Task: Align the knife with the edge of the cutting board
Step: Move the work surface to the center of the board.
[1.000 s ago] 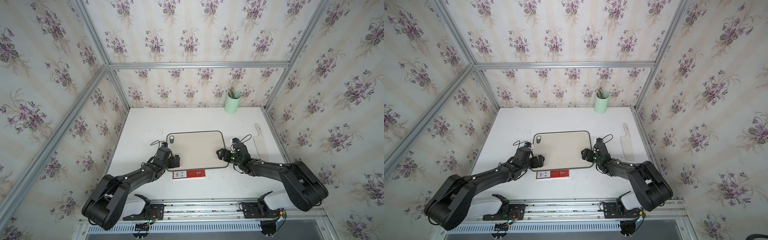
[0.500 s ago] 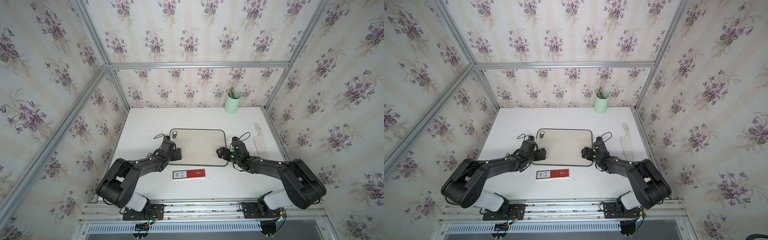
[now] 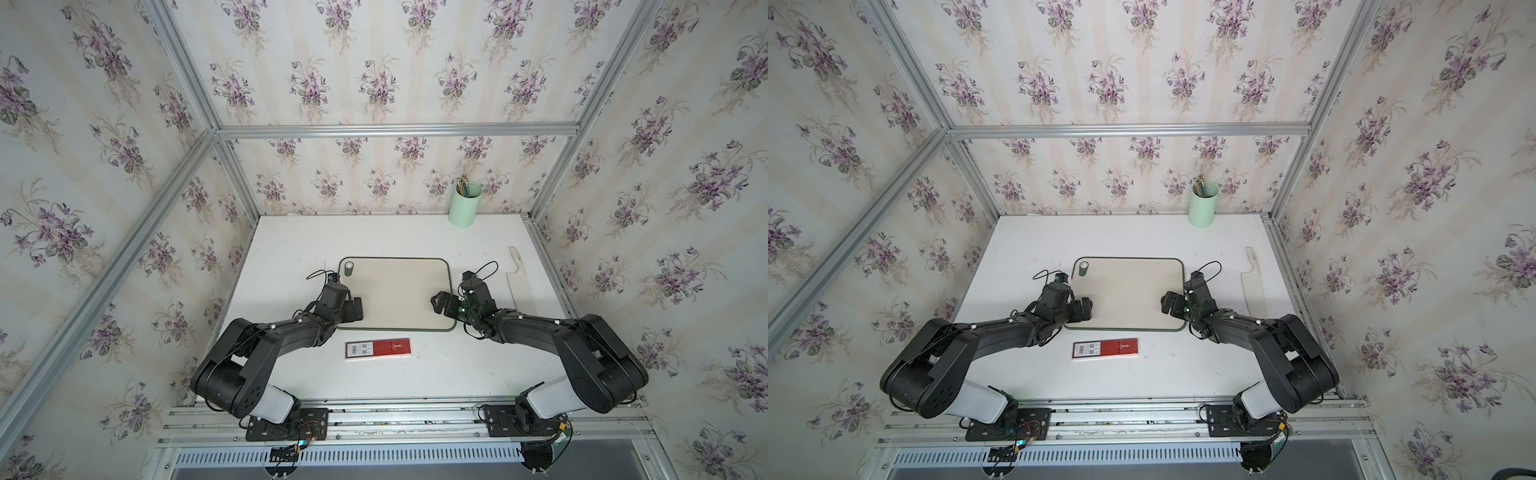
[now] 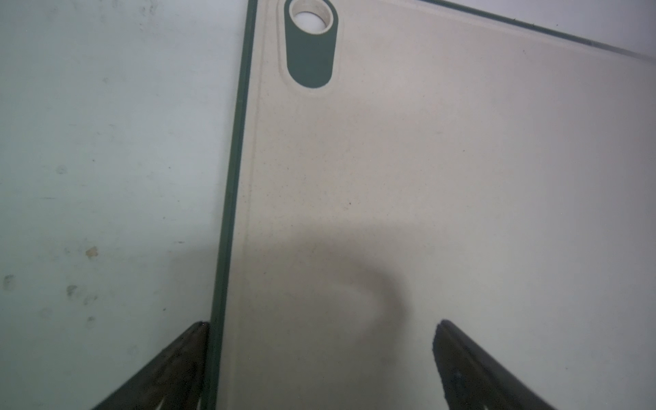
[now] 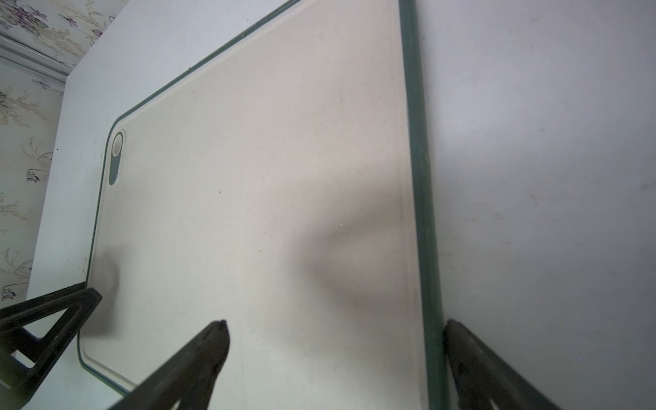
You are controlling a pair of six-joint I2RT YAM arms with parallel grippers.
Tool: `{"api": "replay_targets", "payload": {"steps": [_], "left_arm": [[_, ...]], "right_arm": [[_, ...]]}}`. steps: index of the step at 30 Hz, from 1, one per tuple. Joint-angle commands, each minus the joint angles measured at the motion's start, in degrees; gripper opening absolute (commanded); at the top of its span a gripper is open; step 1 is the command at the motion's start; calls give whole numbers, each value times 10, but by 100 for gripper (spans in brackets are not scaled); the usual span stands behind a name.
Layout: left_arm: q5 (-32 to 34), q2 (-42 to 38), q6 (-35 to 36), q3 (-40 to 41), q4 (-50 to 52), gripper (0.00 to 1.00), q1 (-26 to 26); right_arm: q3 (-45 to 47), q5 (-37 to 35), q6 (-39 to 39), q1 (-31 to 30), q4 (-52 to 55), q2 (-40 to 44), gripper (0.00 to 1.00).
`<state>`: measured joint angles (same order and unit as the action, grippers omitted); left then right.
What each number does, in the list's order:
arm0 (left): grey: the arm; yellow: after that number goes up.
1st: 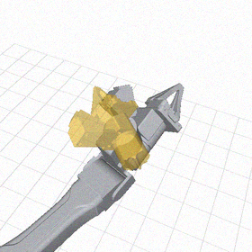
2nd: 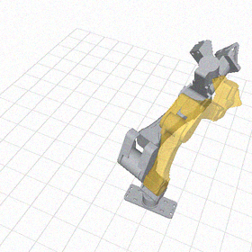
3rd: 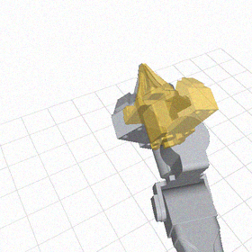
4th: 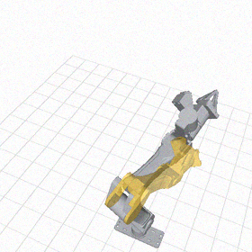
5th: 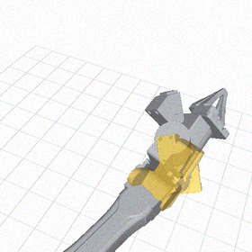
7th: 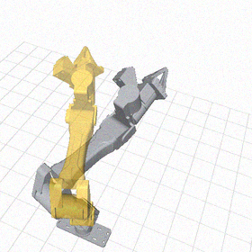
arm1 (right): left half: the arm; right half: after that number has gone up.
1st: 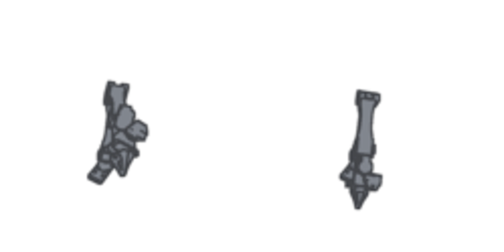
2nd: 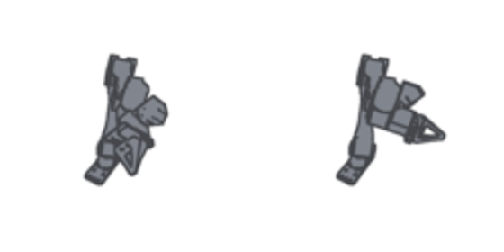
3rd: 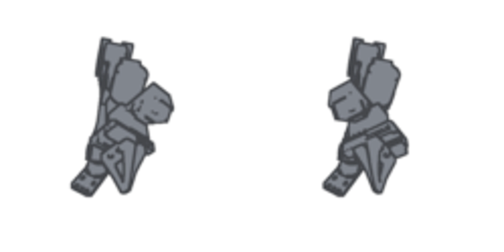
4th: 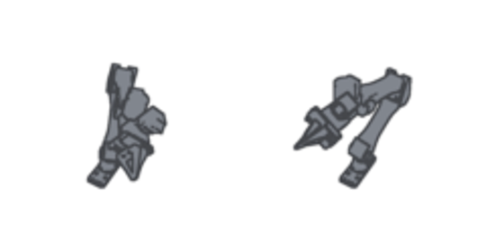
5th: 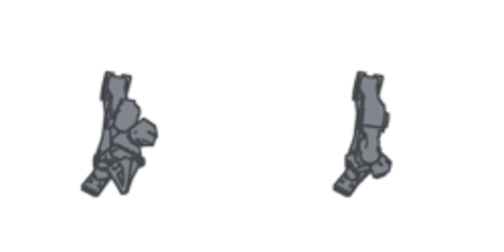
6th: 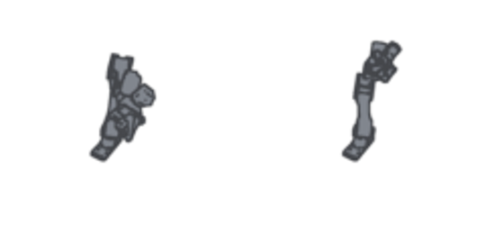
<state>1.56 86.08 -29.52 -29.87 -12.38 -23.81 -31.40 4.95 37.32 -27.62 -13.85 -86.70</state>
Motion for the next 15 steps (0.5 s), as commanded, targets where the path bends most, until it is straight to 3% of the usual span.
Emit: {"api": "replay_targets", "payload": {"steps": [1, 10, 15], "left_arm": [[-113, -2, -28, 2, 106, 100, 0], [-57, -46, -14, -29, 181, 99, 21], [-7, -138, -12, -46, 243, 99, 34]], "right_arm": [[-11, 19, 13, -3, 97, -9, 100], [-114, -33, -29, 39, 182, -10, 100], [-169, -31, -52, 118, 213, -8, 100]]}}
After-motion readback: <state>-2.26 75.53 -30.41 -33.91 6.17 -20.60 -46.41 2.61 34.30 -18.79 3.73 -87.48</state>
